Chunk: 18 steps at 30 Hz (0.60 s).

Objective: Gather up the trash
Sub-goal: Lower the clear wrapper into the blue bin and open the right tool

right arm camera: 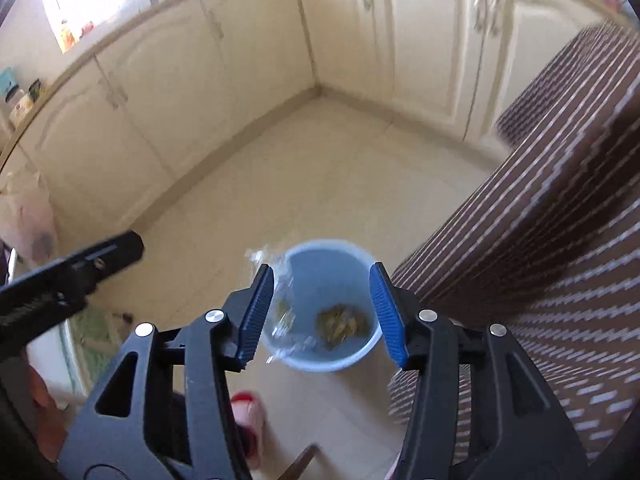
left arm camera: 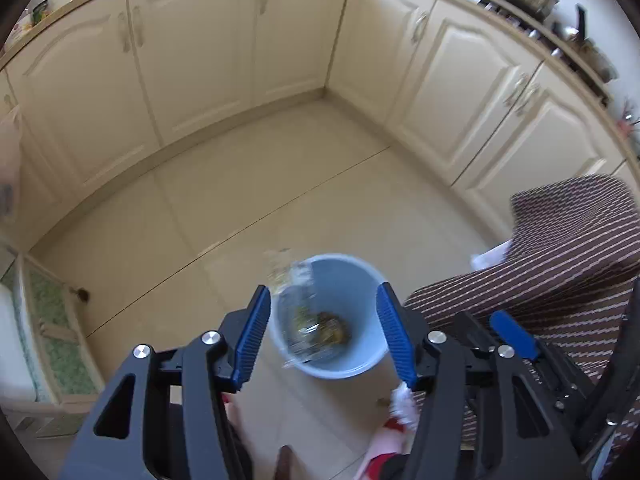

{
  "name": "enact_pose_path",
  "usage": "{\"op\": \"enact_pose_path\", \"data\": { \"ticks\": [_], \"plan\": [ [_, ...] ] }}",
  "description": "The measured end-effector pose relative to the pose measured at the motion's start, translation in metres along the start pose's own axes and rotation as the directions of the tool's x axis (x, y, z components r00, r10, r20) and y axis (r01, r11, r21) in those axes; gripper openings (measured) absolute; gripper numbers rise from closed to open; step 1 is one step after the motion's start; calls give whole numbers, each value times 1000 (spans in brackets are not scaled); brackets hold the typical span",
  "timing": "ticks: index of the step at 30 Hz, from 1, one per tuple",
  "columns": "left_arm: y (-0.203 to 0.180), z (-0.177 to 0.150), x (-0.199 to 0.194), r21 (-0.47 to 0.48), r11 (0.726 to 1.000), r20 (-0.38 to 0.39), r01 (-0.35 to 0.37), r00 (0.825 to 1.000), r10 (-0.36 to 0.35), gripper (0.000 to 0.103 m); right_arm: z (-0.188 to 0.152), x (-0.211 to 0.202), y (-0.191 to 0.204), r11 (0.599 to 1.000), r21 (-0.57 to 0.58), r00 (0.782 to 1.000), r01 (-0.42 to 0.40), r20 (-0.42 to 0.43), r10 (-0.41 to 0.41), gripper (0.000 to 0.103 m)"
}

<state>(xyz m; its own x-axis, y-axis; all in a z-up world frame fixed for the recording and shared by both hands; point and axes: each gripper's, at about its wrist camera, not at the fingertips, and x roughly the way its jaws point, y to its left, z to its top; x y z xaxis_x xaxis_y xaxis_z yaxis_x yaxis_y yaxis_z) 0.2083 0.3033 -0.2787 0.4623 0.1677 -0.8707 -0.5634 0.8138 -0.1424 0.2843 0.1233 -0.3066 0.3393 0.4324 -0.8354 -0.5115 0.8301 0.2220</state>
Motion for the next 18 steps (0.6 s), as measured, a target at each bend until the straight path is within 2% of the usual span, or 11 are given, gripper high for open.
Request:
{"op": "enact_pose_path", "data": {
  "ticks": [5, 9, 13, 18],
  "plan": [
    [33, -6, 57, -62, 997, -109, -48, 993, 41, 55, -23, 86, 15, 999, -19, 985, -34, -170, 30, 50],
    [62, -13, 115, -115, 987, -218, -109, 973, 82, 55, -43, 170, 18, 995, 26, 934, -96, -343, 100, 50],
    [78, -15, 155, -122, 978, -278, -171, 952, 131, 55, -52, 216, 30, 992, 29, 914, -126, -386, 128, 50],
    [90, -22, 196, -147, 971, -344, -190, 930, 129, 55, -63, 262, 45, 990, -34, 892, -140, -439, 111, 50]
  ]
}}
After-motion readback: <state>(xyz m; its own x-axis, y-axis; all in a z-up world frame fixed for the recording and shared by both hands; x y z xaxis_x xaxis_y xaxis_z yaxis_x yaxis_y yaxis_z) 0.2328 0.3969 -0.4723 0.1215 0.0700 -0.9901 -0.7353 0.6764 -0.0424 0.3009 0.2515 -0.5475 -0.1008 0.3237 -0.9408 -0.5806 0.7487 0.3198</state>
